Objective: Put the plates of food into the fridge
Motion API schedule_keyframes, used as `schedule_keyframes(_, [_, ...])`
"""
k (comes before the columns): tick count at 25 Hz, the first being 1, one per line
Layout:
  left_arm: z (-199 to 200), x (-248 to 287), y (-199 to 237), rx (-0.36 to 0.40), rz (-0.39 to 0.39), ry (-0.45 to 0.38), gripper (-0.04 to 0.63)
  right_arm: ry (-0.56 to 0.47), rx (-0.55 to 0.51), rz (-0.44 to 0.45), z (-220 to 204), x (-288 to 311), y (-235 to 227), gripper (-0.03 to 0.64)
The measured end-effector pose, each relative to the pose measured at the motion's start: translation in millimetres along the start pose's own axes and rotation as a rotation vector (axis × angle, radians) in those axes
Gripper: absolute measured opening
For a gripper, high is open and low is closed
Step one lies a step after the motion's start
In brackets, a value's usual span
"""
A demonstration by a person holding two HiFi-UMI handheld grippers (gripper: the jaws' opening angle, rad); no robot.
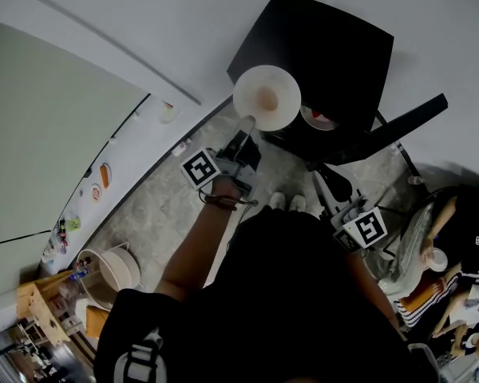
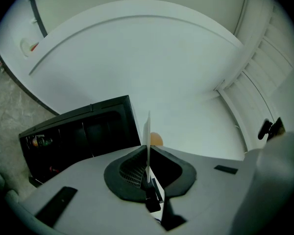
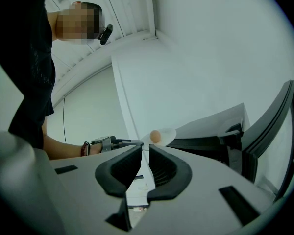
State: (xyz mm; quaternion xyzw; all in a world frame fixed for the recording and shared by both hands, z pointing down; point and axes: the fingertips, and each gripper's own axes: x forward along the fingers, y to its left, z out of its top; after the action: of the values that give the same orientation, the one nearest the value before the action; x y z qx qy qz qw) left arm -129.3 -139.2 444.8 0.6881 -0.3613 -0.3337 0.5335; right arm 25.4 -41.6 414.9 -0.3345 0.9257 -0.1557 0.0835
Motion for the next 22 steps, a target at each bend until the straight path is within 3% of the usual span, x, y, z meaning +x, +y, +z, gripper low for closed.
schedule_keyframes(13, [-11,-53,13,-0.048,0.011,-0.01,0.037,0.019,0.085,-0.003,-21,-2,8,0.063])
schedule_keyframes(22, [-18,-52,47,-0.05,-0.002,0.017,0.035,0.064,0.079,-0.061,-32,-13,0,0.063])
